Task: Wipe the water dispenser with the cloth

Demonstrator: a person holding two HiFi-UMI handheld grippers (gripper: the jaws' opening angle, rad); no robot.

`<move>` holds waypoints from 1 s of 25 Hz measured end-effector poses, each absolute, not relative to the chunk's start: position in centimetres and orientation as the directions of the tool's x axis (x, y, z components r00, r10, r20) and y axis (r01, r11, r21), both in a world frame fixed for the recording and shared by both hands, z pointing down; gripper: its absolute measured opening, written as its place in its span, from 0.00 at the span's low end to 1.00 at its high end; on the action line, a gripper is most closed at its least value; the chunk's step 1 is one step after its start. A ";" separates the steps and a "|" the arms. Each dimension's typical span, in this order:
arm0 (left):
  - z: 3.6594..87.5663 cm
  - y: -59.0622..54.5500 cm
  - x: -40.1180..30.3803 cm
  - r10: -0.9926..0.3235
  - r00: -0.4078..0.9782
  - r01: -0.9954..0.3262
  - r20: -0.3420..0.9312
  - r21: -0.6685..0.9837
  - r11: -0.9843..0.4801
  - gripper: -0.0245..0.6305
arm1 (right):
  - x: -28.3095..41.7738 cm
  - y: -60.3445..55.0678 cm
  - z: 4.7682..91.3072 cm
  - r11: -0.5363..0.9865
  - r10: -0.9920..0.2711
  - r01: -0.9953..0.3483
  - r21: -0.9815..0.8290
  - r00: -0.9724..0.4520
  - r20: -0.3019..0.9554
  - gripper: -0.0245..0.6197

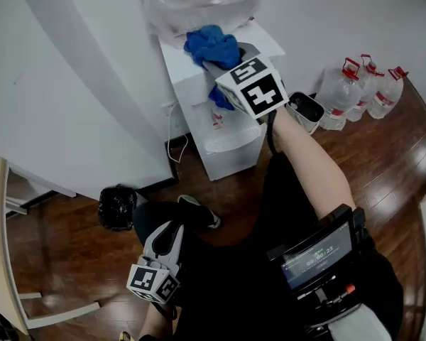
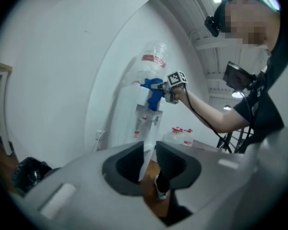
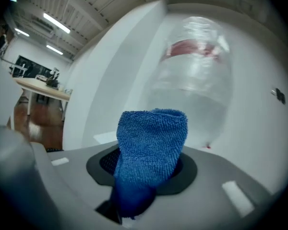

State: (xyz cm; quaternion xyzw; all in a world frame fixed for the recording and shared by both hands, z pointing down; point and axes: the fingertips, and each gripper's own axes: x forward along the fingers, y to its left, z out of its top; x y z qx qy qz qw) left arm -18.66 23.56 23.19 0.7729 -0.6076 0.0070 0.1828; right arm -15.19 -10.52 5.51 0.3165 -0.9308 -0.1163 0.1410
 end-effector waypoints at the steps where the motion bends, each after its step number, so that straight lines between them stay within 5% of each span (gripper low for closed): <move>1: 23.1 23.1 -18.2 -0.932 0.274 -0.938 0.237 0.281 -0.205 0.16 | -12.8 -11.8 5.7 0.755 -0.647 -0.595 0.276 -0.745 0.163 0.29; 7: 24.3 19.4 -14.6 -0.894 0.405 -0.893 0.189 0.291 -0.343 0.16 | 0.7 -17.7 6.3 0.560 -0.828 -0.821 0.114 -0.558 0.054 0.29; 12: 24.0 16.5 -11.9 -0.870 0.470 -0.855 0.150 0.320 -0.407 0.16 | 4.7 -16.3 7.4 0.476 -0.872 -0.879 0.026 -0.475 -0.120 0.29; 21: 24.1 16.9 -11.7 -0.874 0.449 -0.878 0.184 0.272 -0.394 0.16 | -10.1 -6.1 8.8 0.639 -0.641 -0.733 0.235 -0.675 -0.364 0.29; 25: 23.9 18.5 -13.6 -0.896 0.380 -0.911 0.231 0.265 -0.318 0.16 | -19.2 -1.1 11.4 0.708 -0.525 -0.574 0.412 -0.817 -0.237 0.29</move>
